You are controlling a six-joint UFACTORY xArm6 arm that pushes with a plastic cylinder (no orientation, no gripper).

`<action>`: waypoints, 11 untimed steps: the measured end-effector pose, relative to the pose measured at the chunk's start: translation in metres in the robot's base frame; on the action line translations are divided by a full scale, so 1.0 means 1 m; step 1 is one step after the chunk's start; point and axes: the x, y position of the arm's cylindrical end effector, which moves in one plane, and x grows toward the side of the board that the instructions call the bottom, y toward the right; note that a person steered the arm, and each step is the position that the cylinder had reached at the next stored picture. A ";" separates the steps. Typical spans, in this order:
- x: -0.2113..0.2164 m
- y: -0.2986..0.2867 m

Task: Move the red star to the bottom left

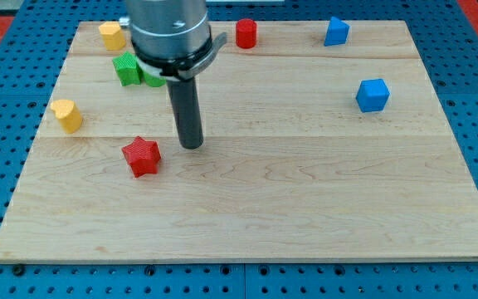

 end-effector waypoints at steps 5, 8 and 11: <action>0.078 -0.022; 0.081 -0.175; -0.052 -0.120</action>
